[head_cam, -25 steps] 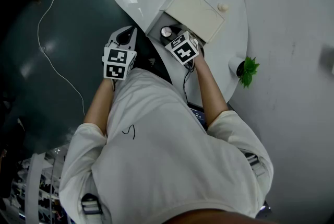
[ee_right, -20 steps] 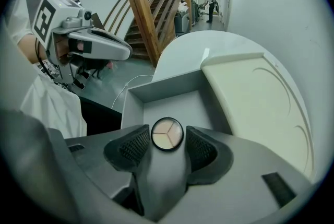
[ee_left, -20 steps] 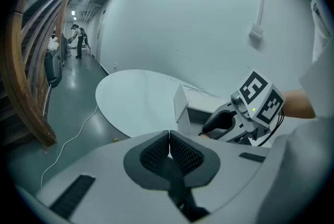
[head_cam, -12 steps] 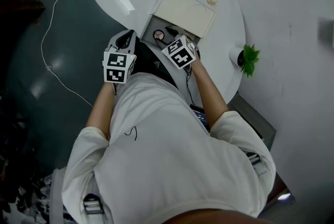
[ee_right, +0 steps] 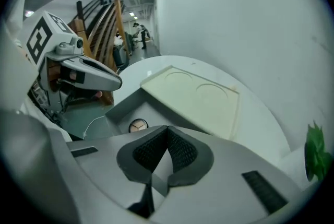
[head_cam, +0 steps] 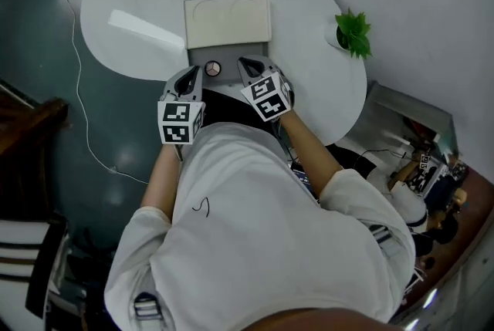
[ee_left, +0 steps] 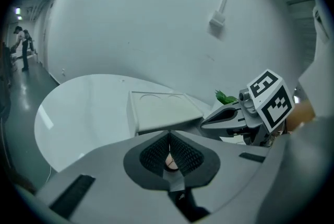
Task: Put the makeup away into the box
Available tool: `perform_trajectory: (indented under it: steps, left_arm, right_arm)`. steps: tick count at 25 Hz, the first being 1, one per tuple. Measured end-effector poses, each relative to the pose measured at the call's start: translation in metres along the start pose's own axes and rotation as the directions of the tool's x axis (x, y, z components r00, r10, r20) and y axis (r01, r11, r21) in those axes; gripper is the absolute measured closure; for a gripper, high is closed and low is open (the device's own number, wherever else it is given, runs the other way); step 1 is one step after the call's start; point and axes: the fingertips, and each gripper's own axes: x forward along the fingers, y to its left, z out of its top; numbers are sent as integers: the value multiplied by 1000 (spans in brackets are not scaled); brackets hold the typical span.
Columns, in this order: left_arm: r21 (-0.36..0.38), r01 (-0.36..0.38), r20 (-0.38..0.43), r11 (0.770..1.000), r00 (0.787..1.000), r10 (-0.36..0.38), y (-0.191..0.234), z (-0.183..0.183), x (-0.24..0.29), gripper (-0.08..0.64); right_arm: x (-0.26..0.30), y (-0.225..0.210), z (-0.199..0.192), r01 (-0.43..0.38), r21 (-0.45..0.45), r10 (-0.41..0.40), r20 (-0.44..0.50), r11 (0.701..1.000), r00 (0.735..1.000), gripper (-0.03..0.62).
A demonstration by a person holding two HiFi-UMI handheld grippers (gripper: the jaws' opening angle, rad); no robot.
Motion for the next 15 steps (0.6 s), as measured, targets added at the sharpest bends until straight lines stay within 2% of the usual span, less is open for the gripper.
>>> perform_trajectory:
  steps: [3,6,8,12,15]
  left_arm:
    - [63,40,-24,997,999,-39,-13,4,6,540]
    - [75,44,-24,996,999,-42,-28,6,7,540]
    - [76,32,-14,997,999,-31,-38,9,8,540]
    - [76,3,61,997,998,-8,-61,32,4,540]
    - [115,-13,115,993,993,0,-81,48,-1,540]
  right_arm:
    - [-16,-12,-16,78,111,-82,33,991,996,595]
    - [-34,-19,-33,87,258,-108,72,962,992,595]
    - [-45,-25,-41,93,318,-130,98,943,987,595]
    - [-74,-42,-38,137,326,-202,174,935,964,595]
    - [-98,-53,-26,133,330,-228,267,934,936,595]
